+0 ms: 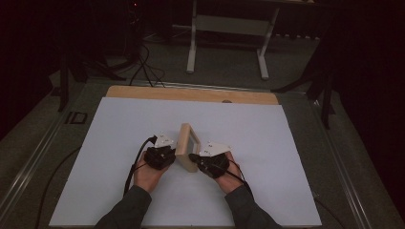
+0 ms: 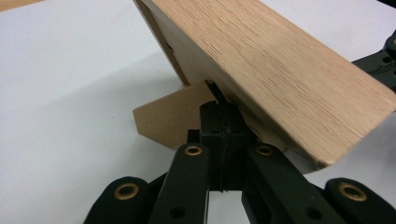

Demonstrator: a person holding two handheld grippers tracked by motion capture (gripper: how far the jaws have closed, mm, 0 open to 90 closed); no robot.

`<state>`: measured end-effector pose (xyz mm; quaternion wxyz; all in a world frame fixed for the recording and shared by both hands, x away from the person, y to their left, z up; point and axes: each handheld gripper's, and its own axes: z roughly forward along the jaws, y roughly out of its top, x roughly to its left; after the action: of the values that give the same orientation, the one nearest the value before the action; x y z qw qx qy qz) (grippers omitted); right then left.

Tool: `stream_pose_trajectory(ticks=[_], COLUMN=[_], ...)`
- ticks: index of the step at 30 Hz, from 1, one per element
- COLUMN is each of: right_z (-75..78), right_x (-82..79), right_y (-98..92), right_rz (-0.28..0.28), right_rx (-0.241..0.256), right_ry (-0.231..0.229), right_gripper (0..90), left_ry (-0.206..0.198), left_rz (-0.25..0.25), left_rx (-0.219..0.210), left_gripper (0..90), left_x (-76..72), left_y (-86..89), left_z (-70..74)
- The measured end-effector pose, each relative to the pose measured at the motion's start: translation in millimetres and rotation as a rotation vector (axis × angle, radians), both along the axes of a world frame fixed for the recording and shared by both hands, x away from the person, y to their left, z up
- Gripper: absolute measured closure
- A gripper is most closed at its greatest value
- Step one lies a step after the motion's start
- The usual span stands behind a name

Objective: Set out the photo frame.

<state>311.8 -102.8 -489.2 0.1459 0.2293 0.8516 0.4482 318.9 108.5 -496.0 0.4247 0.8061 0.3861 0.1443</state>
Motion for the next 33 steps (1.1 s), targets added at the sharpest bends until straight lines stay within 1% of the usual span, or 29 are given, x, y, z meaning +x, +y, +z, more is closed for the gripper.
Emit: stream_pose_trajectory(ticks=[12, 16, 18, 23, 28, 33], right_z=[-0.2, -0.3, -0.3, 0.4, 2.6, 5.3], right_x=[-0.5, -0.5, -0.5, 0.0, 1.3, 2.7], right_y=[1.5, 1.5, 1.5, -0.6, -4.9, -9.7], right_rz=[0.002, 0.002, 0.002, -0.009, -0.025, -0.039], right_rx=[0.001, 0.003, 0.003, 0.004, 0.018, 0.03], right_ry=[0.001, 0.001, 0.0, -0.004, -0.004, -0.007], right_gripper=[89.8, 89.8, 89.5, 83.7, 78.8, 74.0], left_ry=[0.007, 0.005, -0.002, -0.005, -0.015, -0.027], left_rz=[-0.004, -0.003, 0.003, 0.024, 0.048, 0.071], left_rx=[-0.017, -0.016, -0.01, -0.006, -0.008, -0.026], left_gripper=[89.6, 89.6, 88.8, 82.6, 78.6, 74.5], left_x=[1.9, 1.9, 1.6, 1.0, -0.4, -3.4], left_y=[0.9, 0.9, 0.9, 4.9, 11.3, 17.2], left_z=[-1.2, -1.4, -1.4, -0.9, 1.4, 5.9])
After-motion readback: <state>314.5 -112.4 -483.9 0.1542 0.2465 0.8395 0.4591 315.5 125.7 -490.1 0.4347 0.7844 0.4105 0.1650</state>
